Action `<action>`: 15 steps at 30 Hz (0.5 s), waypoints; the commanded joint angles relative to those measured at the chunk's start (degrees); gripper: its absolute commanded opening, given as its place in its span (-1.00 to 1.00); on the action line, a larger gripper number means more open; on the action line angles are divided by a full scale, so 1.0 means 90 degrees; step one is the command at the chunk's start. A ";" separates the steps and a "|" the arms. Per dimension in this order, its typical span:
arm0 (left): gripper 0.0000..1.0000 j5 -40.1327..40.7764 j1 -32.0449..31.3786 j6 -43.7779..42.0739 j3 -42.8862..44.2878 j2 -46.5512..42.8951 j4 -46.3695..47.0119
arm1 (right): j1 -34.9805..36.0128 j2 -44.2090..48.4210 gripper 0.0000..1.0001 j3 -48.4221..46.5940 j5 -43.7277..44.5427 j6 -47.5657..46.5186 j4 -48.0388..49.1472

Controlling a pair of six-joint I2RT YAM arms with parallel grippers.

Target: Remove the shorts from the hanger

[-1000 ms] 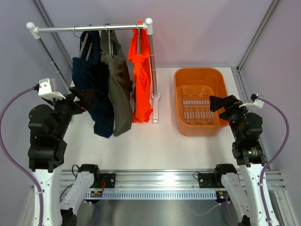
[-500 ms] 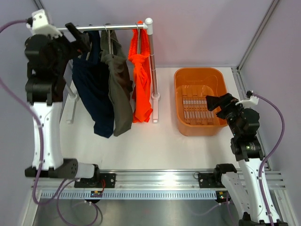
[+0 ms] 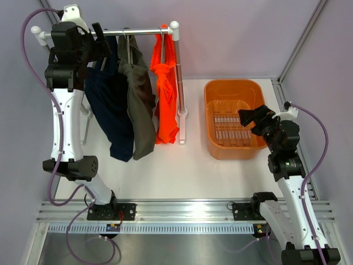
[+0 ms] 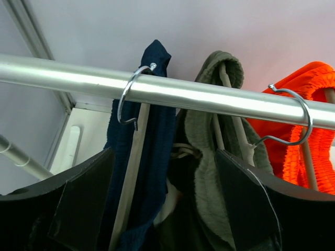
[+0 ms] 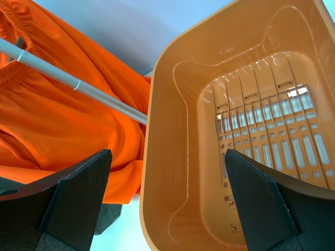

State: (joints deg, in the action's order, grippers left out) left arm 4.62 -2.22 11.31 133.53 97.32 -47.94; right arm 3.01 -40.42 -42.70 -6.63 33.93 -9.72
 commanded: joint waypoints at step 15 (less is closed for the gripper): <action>0.45 0.0297 0.0041 -0.0524 -0.0951 -0.0247 0.0268 | 0.0047 -0.0010 0.99 0.0047 -0.0073 0.0126 0.0444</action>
State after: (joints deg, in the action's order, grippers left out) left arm 6.52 -2.17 7.77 125.14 96.27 -48.01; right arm 3.11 -40.42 -42.68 -6.74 34.30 -8.75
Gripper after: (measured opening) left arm 0.739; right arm 0.993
